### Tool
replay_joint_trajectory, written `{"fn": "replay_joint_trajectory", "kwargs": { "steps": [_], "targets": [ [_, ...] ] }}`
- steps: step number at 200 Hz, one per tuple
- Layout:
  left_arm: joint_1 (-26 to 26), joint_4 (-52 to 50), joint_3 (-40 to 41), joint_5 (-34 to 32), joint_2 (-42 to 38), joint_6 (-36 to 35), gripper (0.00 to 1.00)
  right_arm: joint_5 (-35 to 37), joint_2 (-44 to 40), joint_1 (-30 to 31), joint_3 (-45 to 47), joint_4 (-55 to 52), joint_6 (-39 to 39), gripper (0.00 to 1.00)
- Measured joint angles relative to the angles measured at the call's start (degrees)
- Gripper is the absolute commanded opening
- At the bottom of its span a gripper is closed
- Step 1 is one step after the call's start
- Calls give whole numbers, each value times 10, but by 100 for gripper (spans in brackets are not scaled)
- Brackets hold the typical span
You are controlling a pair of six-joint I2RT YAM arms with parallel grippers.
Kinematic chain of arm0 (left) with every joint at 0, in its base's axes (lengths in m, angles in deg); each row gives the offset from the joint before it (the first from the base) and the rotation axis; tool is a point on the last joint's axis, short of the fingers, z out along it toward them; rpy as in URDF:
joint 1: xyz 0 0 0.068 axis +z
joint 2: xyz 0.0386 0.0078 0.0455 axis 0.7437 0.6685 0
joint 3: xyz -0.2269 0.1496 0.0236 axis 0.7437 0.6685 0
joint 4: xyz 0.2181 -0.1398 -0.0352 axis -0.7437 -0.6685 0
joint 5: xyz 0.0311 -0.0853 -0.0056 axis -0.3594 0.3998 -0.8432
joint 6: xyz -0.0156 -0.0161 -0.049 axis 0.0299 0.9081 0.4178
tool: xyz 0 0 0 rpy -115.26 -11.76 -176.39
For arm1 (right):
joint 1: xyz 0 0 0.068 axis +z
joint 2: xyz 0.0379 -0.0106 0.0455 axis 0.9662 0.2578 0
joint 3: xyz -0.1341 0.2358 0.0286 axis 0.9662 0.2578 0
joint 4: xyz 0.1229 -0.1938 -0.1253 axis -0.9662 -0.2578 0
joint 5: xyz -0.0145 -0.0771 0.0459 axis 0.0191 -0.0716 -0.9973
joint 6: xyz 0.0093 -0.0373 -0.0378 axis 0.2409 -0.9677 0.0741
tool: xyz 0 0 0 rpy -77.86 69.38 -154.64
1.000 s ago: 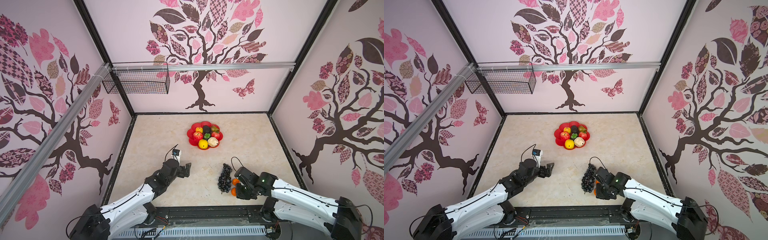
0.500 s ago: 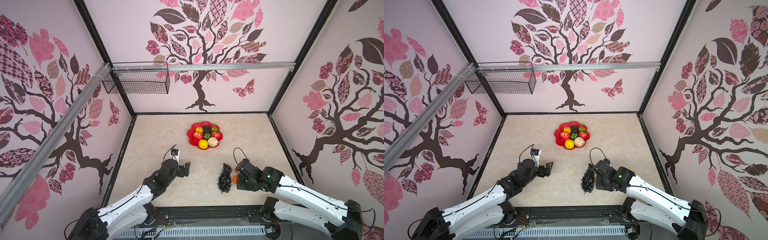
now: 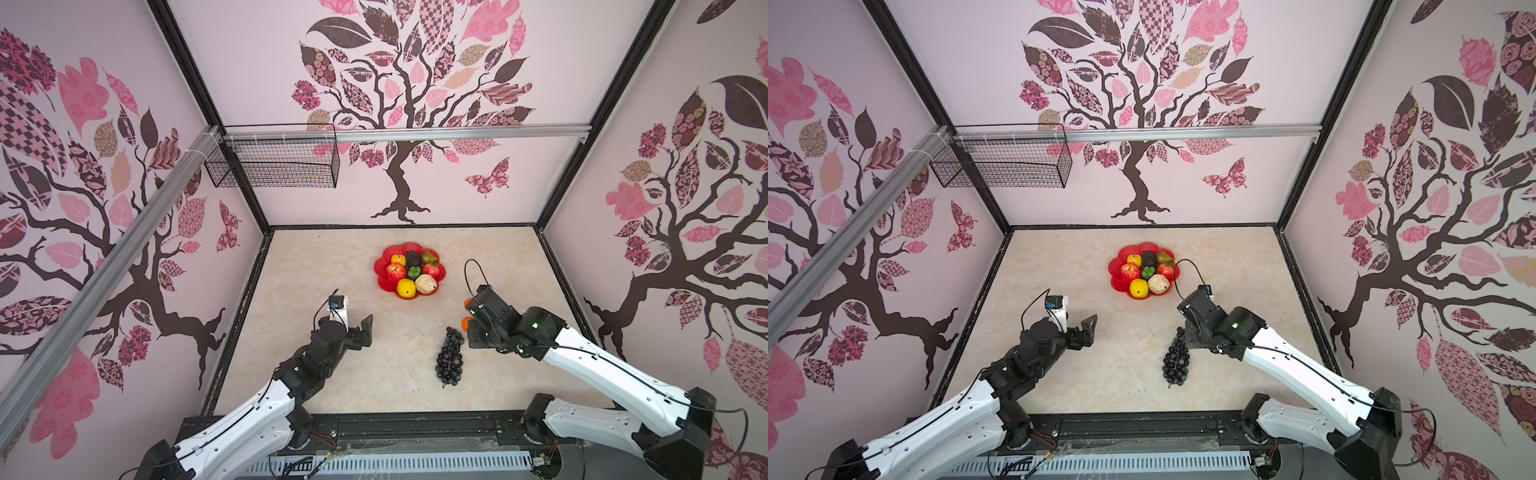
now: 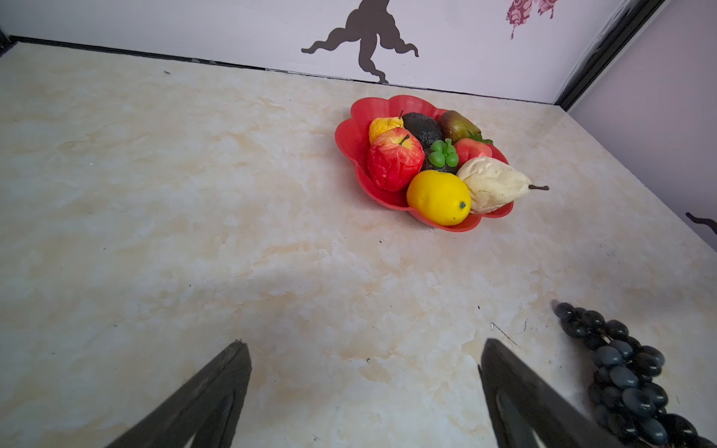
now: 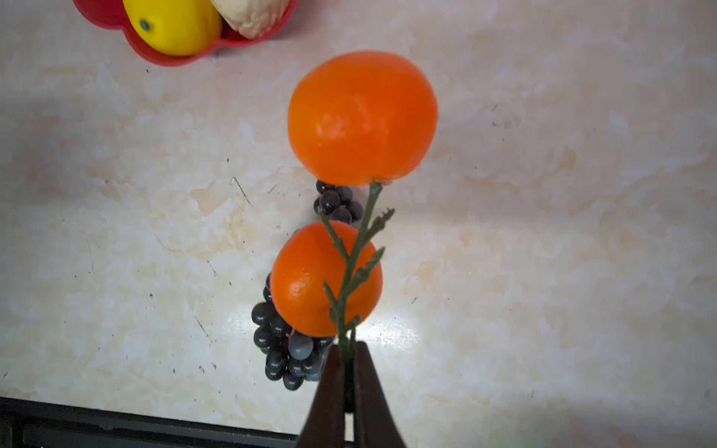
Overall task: Arrange fruit in a fruit bowl
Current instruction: Pick up the fruits from the bottom-center of the table, then place the fruits in the fruit bowl.
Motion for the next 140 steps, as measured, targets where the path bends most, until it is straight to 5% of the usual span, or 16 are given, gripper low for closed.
{"fn": "replay_joint_trajectory", "kwargs": {
  "steps": [140],
  "targets": [
    [0,-48,7,-87,-97,15,97,-40,393,-28,-373,66,-255,1]
  ]
}}
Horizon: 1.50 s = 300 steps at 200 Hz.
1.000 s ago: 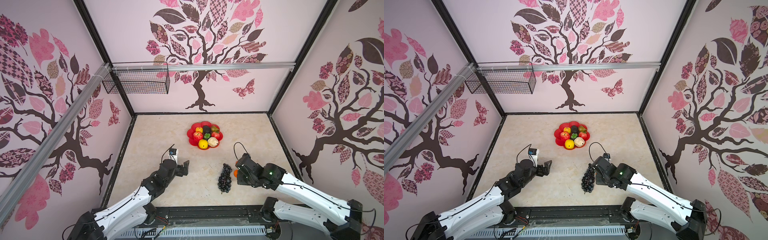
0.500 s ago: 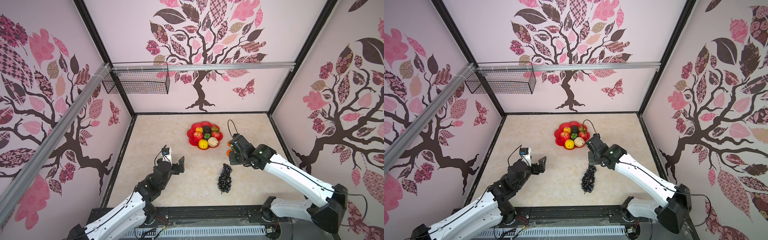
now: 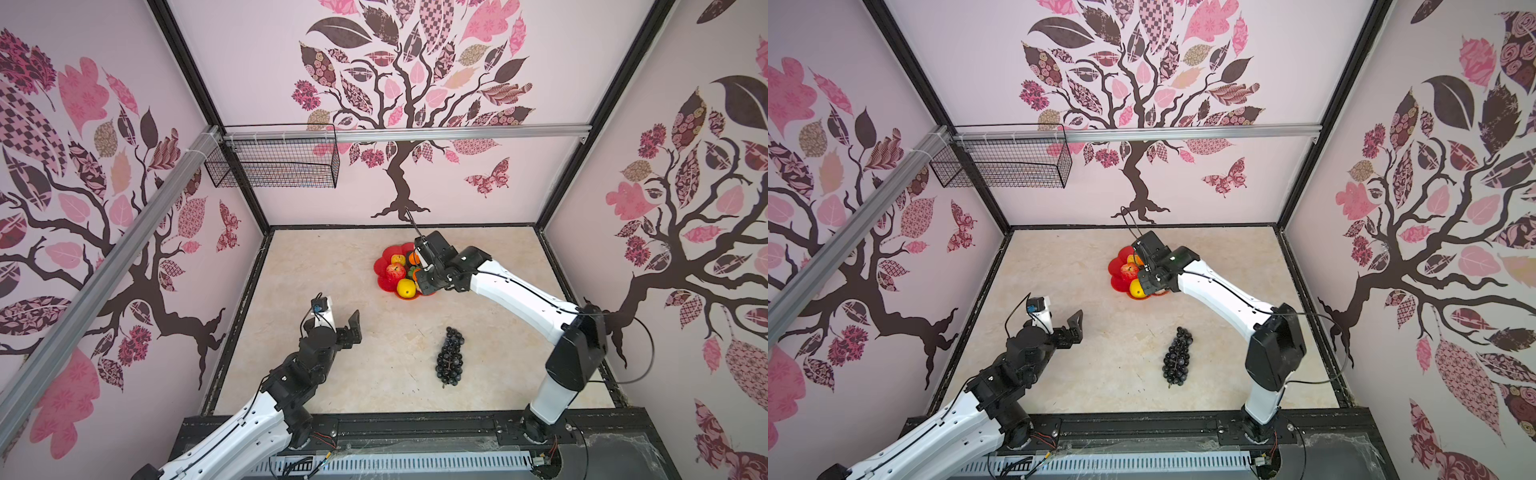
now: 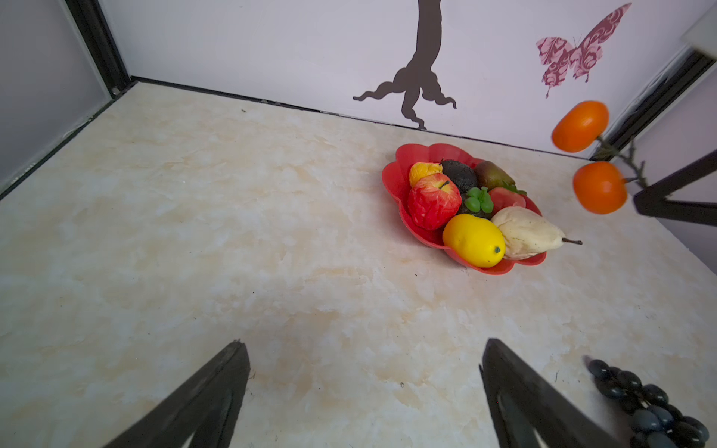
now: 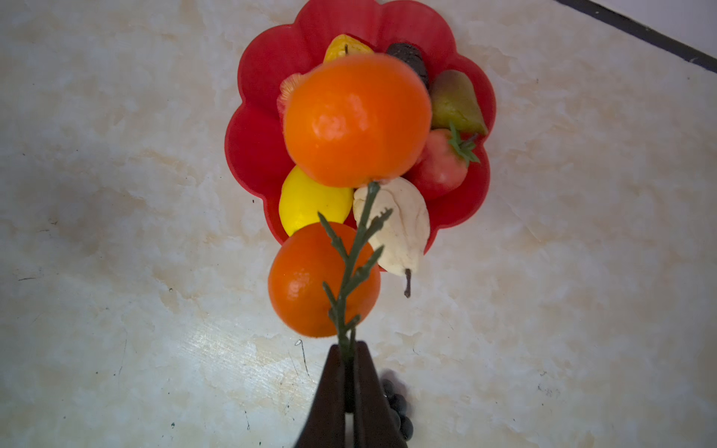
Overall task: Arrange fruit in a fruit bowl
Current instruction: Place the fruits in the fruit bowl.
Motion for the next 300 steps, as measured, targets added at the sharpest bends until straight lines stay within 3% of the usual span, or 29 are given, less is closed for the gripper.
{"fn": "replay_joint_trajectory", "kwargs": {
  "steps": [56,143,300],
  "targets": [
    [0,-11,17,-20,-66,5,98,-36,129,0,-143,-40,-29,1],
    [0,-21,17,-23,-72,12,98,-47,268,2,-304,-102,-43,2],
    [0,-26,17,-22,-76,13,98,-49,361,15,-377,-129,-45,5]
  ]
}}
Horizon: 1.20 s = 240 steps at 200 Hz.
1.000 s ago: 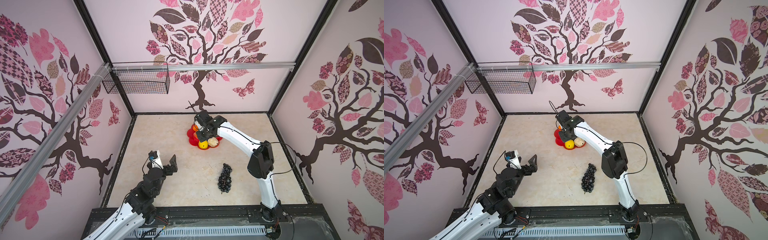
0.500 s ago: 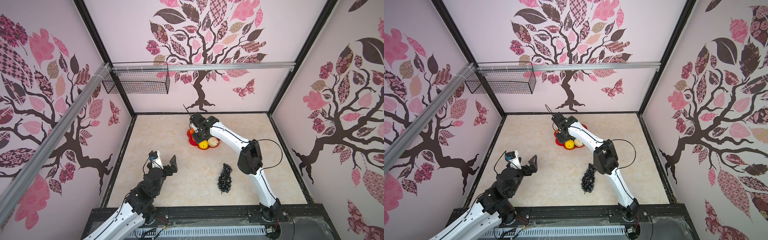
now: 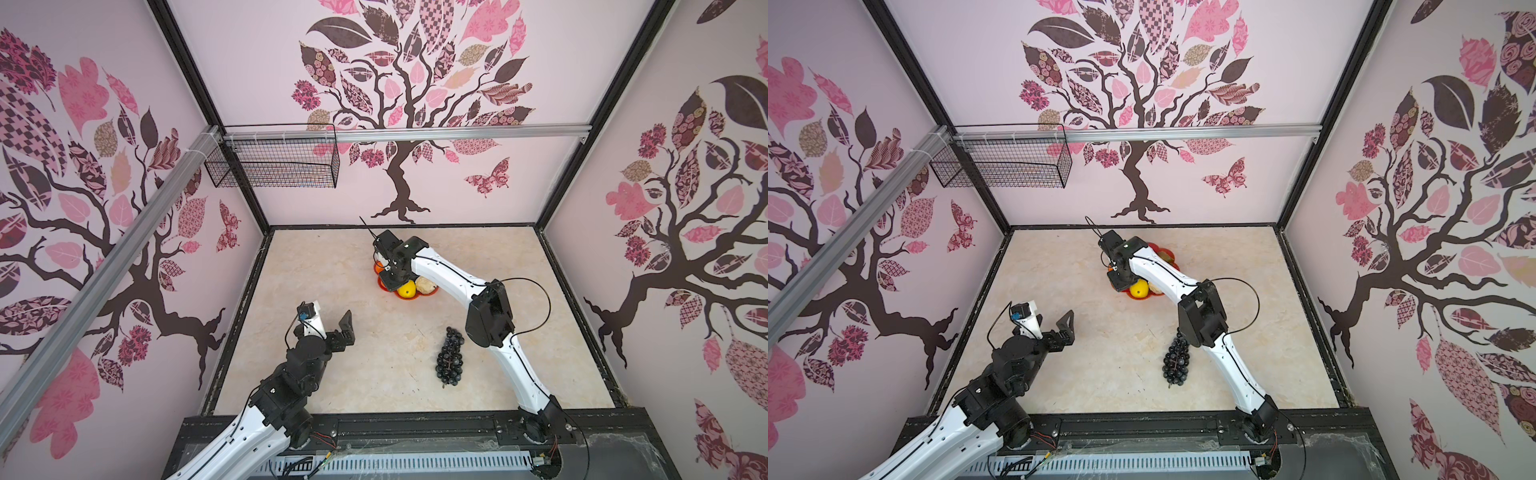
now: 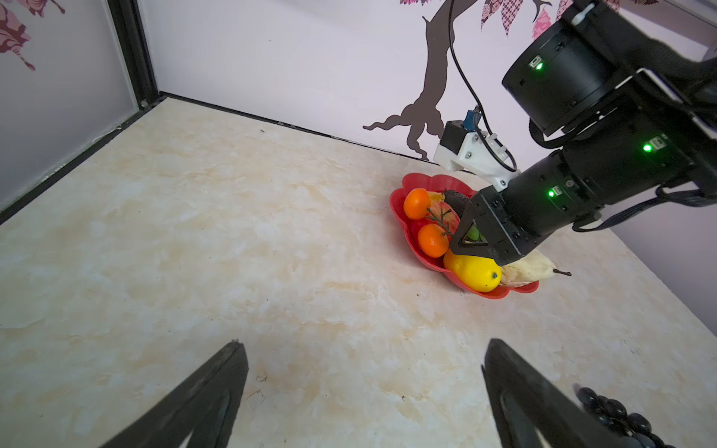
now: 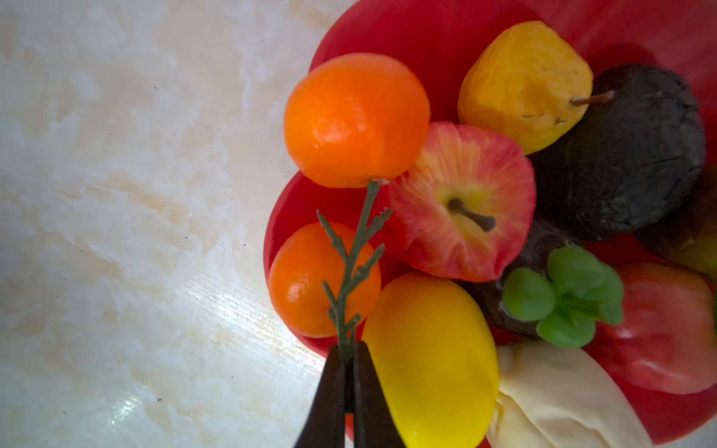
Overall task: Arrange fruit in a fruit bowl
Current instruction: Place the fruits in the fruit bowl.
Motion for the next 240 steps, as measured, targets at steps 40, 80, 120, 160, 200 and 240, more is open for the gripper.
{"fn": "replay_joint_trajectory", "kwargs": {
  "steps": [40,80,120,160,200,240],
  "targets": [
    [0,-2,0,0,0,0,98,9,1,0,-1,-1,0,8],
    [0,-2,0,2,0,0,98,18,4,1,-9,-2,0,12],
    [0,-2,0,2,0,0,98,25,19,1,-16,-2,1,21],
    [0,-2,0,2,0,0,98,27,24,1,-16,-2,0,23],
    [0,-2,0,4,7,0,98,23,22,1,-16,-3,3,34],
    [0,0,1,6,23,0,98,19,11,6,-7,-2,9,43]
  ]
}}
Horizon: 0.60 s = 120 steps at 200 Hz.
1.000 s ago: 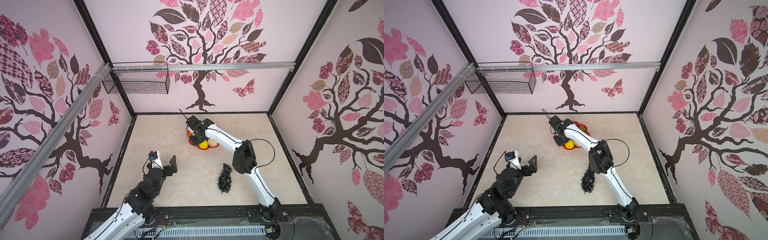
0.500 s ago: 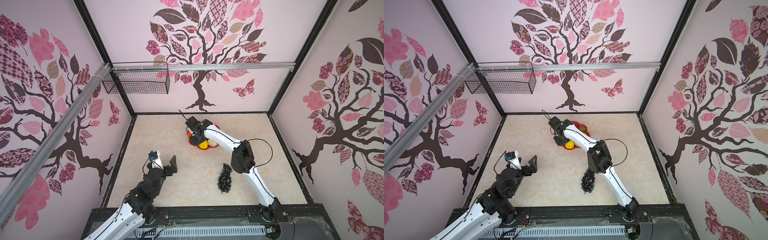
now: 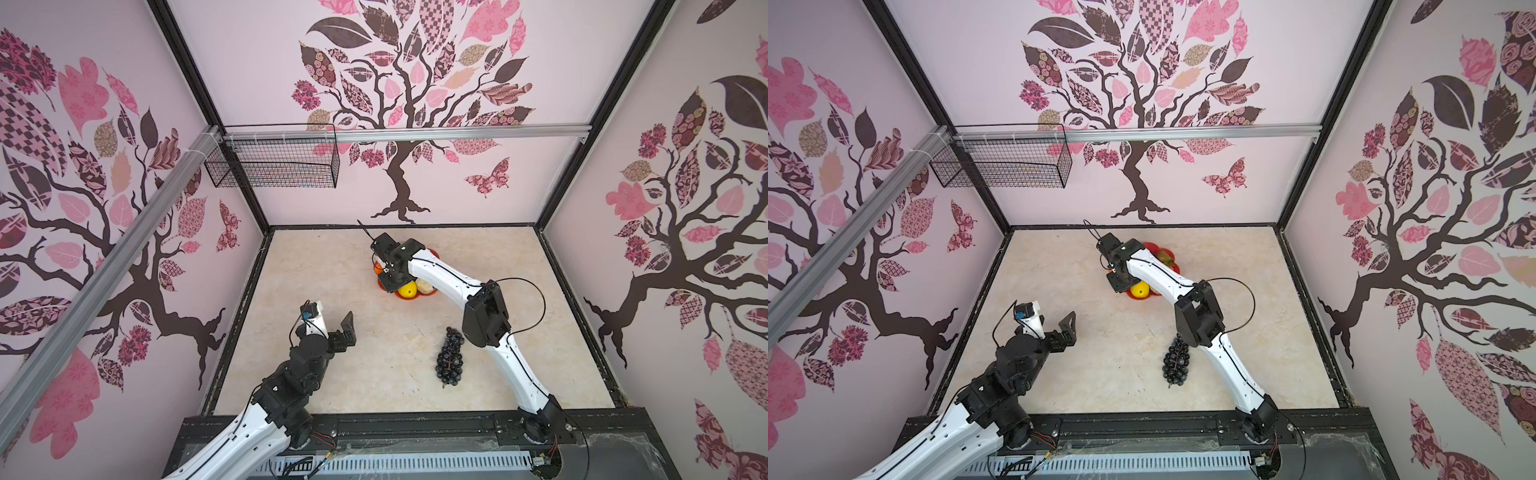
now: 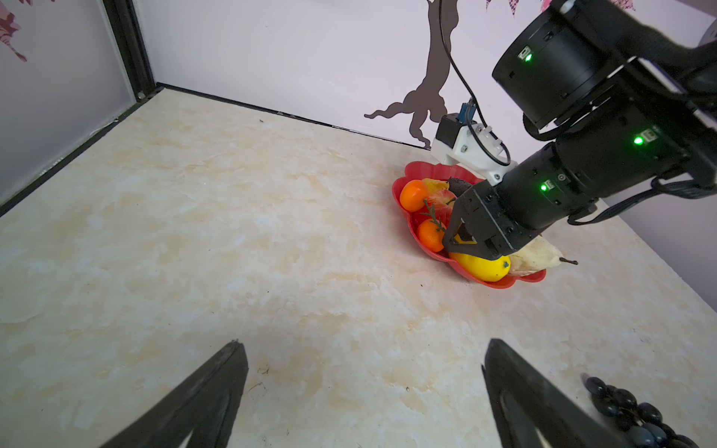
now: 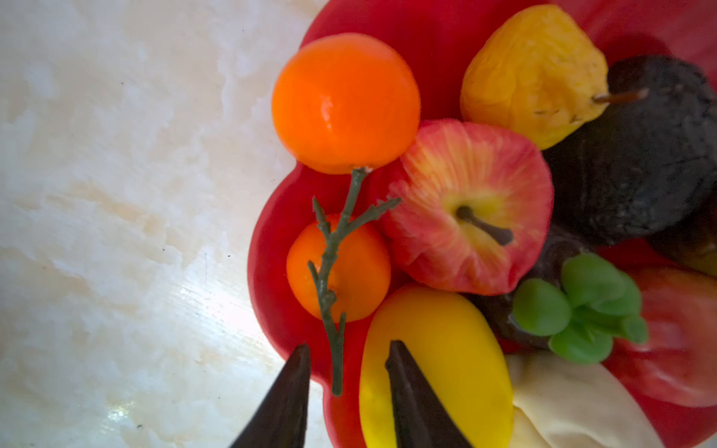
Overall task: Arrange fruit in a fruit bowl
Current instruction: Place the fruits in the fruit bowl.
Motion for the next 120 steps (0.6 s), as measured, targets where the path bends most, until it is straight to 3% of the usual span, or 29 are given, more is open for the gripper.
{"fn": "replay_joint_trajectory", "kwargs": {
  "steps": [48,86,120],
  "targets": [
    [0,14,0,12,27,-1,98,3,-95,3,63,-4,8,47],
    [0,32,0,33,72,-4,98,8,-268,4,232,41,24,55],
    [0,50,0,59,142,-5,98,36,-449,4,396,107,41,55]
  ]
}}
